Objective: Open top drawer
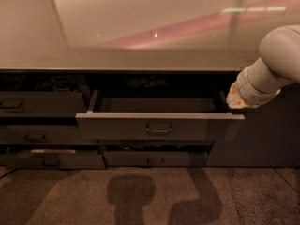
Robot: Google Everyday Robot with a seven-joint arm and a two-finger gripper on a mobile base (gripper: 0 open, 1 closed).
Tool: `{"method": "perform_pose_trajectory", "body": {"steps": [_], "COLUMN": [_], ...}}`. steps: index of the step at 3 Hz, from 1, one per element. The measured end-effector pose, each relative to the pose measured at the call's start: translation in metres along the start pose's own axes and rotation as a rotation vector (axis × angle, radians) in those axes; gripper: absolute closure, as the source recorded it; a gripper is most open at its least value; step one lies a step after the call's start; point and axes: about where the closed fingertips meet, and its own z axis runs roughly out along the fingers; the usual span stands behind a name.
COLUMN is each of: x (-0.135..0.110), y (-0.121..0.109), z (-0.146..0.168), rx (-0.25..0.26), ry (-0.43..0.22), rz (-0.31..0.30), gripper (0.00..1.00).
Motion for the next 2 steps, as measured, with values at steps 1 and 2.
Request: {"method": "perform_pose_trajectory", "body": {"steps": [1, 2], "x": [-0.0002, 0.0006], "y": [-0.0005, 0.0015], "z": [-0.0025, 0.0022], "rx": [0.003, 0.005], "ry": [0.002, -0.099], "rz": [0.000, -0.009], "gripper": [1.00, 1.00]}}
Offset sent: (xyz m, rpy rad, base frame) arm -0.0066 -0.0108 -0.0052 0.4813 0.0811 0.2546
